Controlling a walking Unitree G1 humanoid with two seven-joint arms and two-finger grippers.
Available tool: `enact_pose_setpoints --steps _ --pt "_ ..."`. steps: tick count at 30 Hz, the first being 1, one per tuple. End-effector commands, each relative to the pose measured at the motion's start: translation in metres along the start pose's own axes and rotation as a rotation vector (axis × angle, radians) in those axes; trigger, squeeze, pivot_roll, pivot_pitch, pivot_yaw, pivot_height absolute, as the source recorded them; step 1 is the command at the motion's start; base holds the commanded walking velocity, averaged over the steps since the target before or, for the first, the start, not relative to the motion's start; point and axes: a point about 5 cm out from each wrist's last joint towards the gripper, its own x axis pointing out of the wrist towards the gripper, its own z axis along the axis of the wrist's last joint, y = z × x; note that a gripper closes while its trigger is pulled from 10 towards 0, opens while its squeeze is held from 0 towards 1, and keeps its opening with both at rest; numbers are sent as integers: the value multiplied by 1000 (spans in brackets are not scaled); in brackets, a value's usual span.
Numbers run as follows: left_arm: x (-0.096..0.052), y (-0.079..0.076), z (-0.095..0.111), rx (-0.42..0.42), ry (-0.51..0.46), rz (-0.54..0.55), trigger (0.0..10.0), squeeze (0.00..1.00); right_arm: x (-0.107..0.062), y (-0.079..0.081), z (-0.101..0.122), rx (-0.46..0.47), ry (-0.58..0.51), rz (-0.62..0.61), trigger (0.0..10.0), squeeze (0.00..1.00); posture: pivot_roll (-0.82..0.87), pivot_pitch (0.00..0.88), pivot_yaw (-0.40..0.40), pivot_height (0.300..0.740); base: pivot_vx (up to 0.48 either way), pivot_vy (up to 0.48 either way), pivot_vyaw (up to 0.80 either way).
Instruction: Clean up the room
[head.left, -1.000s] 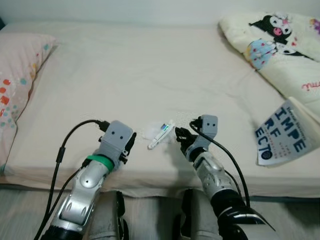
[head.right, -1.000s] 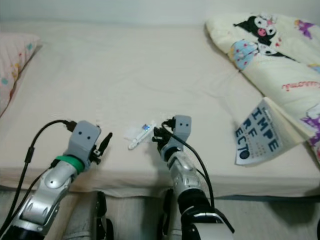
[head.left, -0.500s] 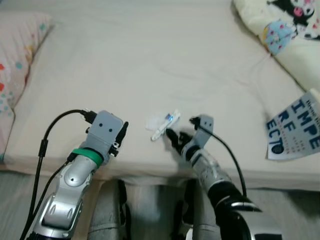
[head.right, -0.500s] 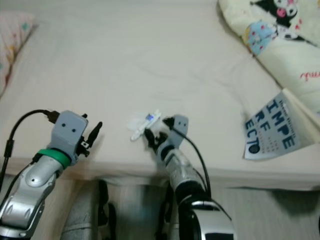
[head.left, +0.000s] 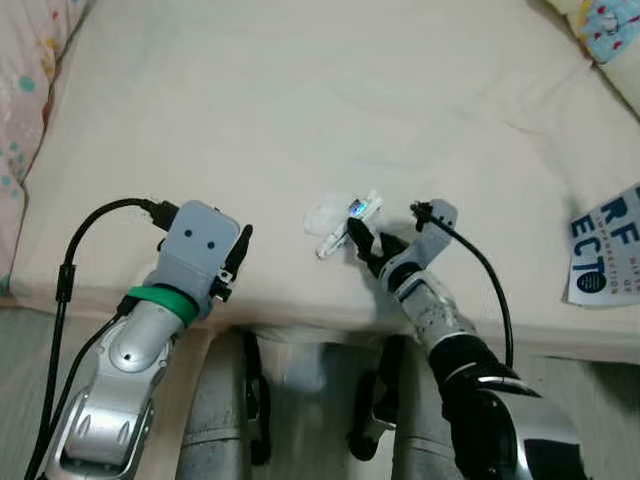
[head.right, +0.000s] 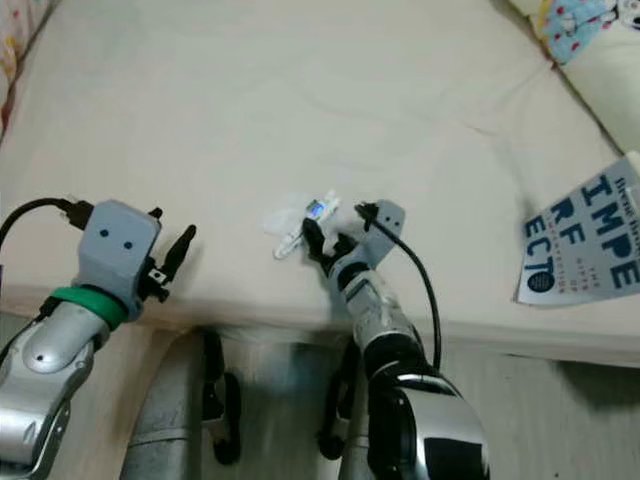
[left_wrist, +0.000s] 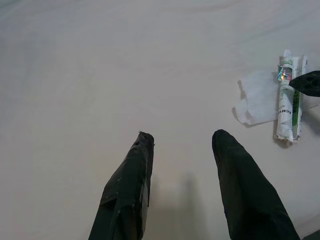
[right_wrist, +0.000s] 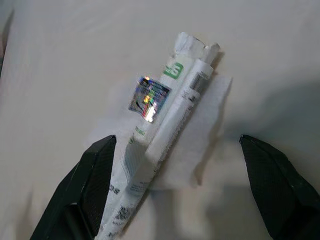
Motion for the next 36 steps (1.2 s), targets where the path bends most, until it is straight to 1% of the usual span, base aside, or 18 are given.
enact_pose_setpoints --steps 1,3,9,11,14,17,20,21,22,23,24,25,26,31,32,36 --pt "-5 0 -4 6 32 2 10000 0 -4 -4 -15 16 55 -20 10000 0 258 488 113 607 0 0 0" --pt "-8 0 -3 3 40 5 10000 0 0 2 -12 -9 53 0 10000 0 262 489 113 607 0 0 0" --pt "-11 -1 1 0 53 7 10000 0 2 6 -13 -21 76 6 10000 0 280 496 116 607 0 0 0" --pt "-12 0 2 0 58 10 10000 0 4 10 -13 -22 90 36 10000 0 290 502 116 607 0 0 0" --pt "-13 1 3 0 60 12 10000 0 4 12 -13 -23 96 50 10000 0 291 503 116 607 0 0 0" --pt "-17 3 5 2 67 22 10000 0 8 22 -12 -28 111 113 10000 0 318 517 120 607 0 0 0" --pt "-18 3 6 3 70 25 10000 0 9 24 -11 -27 112 127 10000 0 318 517 120 607 0 0 0" --pt "-20 3 6 4 73 27 10000 0 10 27 -10 -22 109 142 7961 0 331 523 122 607 0 0 0" --pt "-20 3 6 4 73 27 10000 0 10 27 -10 -22 109 142 7961 0 331 523 122 607 0 0 0" --pt "-21 4 7 6 79 31 10000 0 12 30 -8 -13 108 155 5059 0 338 526 125 607 0 0 0" --pt "-22 6 7 8 83 35 10000 0 13 33 -7 -4 107 162 3647 0 345 528 126 607 0 0 0" --pt "-22 7 8 9 86 37 10000 0 14 35 -6 1 107 167 3647 0 345 528 126 607 0 0 0" --pt "-23 8 8 10 87 40 10000 0 15 36 -6 0 113 163 0 0 353 531 129 607 0 0 0" --pt "-23 10 8 11 93 47 10000 0 15 35 -8 -7 132 122 0 0 348 529 127 607 0 0 0" --pt "-22 10 8 9 96 50 10000 0 15 32 -9 4 142 95 0 0 339 518 122 607 0 0 0" --pt "-19 11 8 2 91 55 10000 0 12 25 -12 9 164 58 0 0 332 508 119 607 0 0 0"
